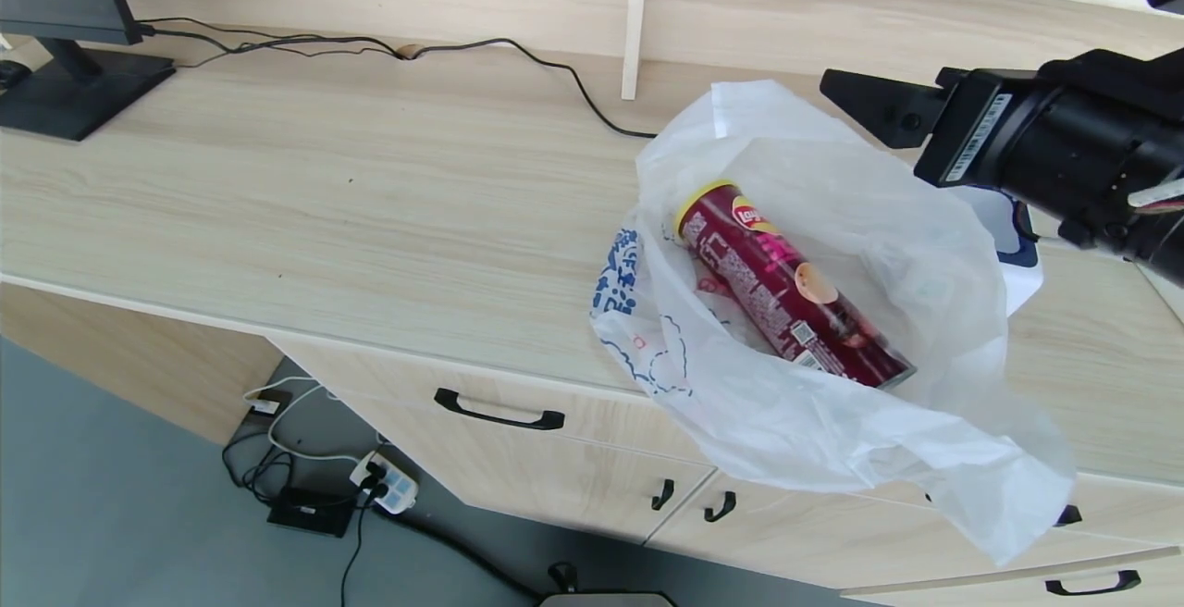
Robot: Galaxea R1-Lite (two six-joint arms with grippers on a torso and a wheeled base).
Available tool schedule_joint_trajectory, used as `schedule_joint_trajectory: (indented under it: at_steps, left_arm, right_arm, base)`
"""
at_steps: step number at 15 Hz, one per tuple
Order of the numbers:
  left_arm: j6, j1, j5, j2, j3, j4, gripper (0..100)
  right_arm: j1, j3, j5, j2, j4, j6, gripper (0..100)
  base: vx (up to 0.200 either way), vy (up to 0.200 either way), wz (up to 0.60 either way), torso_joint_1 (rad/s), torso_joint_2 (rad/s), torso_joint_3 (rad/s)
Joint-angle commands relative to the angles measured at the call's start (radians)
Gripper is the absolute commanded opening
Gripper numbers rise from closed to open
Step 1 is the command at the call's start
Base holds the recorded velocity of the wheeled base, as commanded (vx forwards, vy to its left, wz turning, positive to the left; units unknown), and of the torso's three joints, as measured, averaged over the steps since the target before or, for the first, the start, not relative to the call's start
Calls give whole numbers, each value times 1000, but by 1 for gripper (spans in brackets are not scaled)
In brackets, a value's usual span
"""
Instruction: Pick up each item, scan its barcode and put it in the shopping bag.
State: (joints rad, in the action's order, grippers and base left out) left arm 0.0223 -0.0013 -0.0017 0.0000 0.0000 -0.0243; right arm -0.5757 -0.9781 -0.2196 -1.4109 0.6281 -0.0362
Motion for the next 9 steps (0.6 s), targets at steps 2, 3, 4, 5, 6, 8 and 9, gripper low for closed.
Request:
schedule_joint_trajectory:
  at_steps: [2, 3, 4, 5, 6, 8, 9]
  left_arm:
    - [1, 0, 0, 0, 0, 0, 100]
    - [1, 0, 0, 0, 0, 1, 100]
    - [1, 0, 0, 2, 0, 1, 100]
    - [1, 0, 0, 2, 0, 1, 100]
    - [-1, 0, 0, 2, 0, 1, 100]
    - [-1, 0, 0, 2, 0, 0, 100]
    - [-1, 0, 0, 2, 0, 1, 100]
  right_arm:
    - [-6, 4, 0, 89, -42, -24, 100]
    - [-4, -5, -1, 92, -45, -62, 100]
    - [-3, 4, 0, 92, -44, -57, 100]
    - [-3, 6, 2, 93, -45, -57, 100]
    - [-3, 9, 0, 93, -45, -57, 100]
    - [-3, 6, 0, 93, -42, -57, 100]
    - [-3, 10, 2, 93, -41, -54, 100]
  base:
    - [0, 0, 0, 0, 0, 0]
    - [0, 0, 0, 0, 0, 0]
    - [0, 0, 0, 0, 0, 0]
    - [0, 0, 0, 0, 0, 0]
    - [0, 0, 0, 0, 0, 0]
    - [0, 0, 0, 0, 0, 0]
    - [0, 0, -600, 2, 2, 2]
